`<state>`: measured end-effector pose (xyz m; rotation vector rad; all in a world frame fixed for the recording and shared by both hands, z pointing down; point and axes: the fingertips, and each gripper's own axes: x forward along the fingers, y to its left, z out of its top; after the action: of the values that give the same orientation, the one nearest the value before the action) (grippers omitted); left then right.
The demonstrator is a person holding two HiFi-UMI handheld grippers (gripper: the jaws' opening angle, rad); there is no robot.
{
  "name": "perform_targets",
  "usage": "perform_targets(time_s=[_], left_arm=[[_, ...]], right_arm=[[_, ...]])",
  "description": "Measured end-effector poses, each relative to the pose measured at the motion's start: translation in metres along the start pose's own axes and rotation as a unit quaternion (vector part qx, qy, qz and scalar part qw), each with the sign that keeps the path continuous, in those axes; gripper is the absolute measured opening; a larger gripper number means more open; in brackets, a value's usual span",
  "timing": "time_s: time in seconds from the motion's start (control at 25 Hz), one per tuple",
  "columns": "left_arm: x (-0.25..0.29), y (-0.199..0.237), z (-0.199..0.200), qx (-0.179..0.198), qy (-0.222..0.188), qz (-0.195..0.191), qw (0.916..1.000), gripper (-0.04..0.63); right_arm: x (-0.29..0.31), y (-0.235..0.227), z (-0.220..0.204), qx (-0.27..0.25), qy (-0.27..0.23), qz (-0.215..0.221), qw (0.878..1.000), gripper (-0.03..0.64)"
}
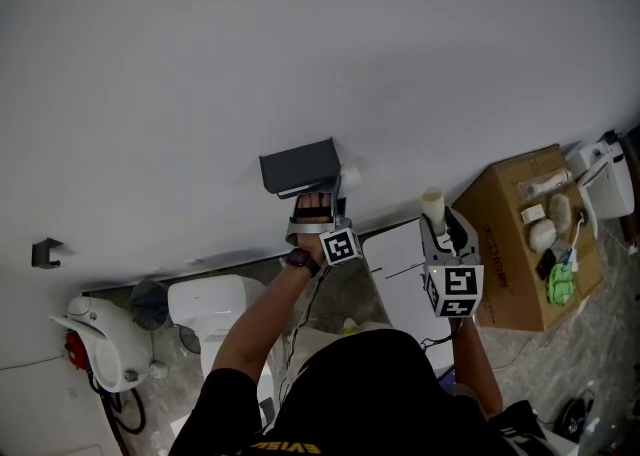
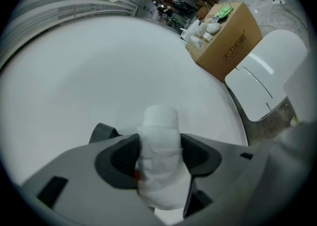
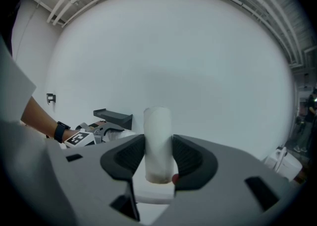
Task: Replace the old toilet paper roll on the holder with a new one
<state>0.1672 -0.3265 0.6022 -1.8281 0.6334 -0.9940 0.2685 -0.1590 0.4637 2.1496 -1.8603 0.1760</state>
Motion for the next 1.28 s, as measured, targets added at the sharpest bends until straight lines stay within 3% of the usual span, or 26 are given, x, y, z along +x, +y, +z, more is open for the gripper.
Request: perform_targets(time_s=[0.24,0.48,0.64,0.84,1.28], left_arm=[[-0.005,-0.002,-0.007,0.002,0.004,-0.001,1.0,0.261],[-0.003,0.006,-0.017,-0.005,0.008,0.032,0.9994,0.261],[-0.011,0.003,-0.021,-0.004,0.013,0.007,0.9999,0.261],[-0.013,0.014,-0.029,0.005,0.02,0.035,0.9992,0.26],[-0.016,0.012,-0.033,0.01,0.017,0.035,0.9992,0.261]], right_arm=[[0.0,0.002,-0.003,-0.003,0.004,0.003,1.0,0.178],[0.003,0.007,-0.004,-0.002,0.003,0.009,1.0,0.178],[0.004,0.011,-0.005,-0.002,0.003,0.014,1.0,0.178],[0.006,0.015,-0.006,-0.003,0.005,0.018,1.0,0.178],[0.007,0.016,-0.006,-0.005,0.004,0.018,1.0,0.179]])
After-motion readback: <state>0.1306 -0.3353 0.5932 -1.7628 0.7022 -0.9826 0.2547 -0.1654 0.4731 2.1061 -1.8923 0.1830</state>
